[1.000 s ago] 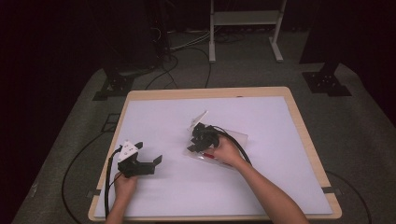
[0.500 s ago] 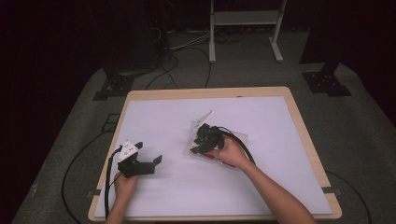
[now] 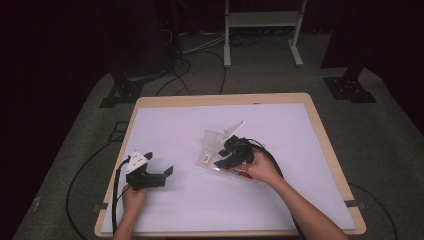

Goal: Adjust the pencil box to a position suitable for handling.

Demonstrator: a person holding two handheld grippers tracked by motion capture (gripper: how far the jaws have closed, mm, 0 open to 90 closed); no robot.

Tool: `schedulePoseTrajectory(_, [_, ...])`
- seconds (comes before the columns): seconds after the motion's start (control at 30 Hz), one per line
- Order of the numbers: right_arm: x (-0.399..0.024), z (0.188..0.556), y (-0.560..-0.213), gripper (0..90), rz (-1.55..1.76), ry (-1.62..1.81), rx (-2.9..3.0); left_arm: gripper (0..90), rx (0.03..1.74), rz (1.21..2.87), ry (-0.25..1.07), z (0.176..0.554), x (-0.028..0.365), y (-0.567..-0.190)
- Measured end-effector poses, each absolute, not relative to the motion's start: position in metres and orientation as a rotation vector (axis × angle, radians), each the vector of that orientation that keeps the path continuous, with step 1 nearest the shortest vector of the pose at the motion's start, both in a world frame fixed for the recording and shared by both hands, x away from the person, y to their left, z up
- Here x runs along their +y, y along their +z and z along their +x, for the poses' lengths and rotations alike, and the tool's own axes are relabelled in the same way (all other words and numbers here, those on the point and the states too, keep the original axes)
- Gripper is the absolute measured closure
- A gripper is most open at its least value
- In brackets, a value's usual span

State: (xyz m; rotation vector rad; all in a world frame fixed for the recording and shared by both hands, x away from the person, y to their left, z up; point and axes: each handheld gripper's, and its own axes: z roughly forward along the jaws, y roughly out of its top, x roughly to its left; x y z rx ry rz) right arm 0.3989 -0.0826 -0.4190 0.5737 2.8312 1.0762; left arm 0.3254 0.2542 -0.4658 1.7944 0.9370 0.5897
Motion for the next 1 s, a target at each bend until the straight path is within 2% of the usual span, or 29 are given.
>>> schedulePoseTrajectory(1.0, [-0.127,0.378,-0.413,46.1,0.658,1.095,2.799,0.0,0.934,1.798,0.593,0.325,0.253,-0.466])
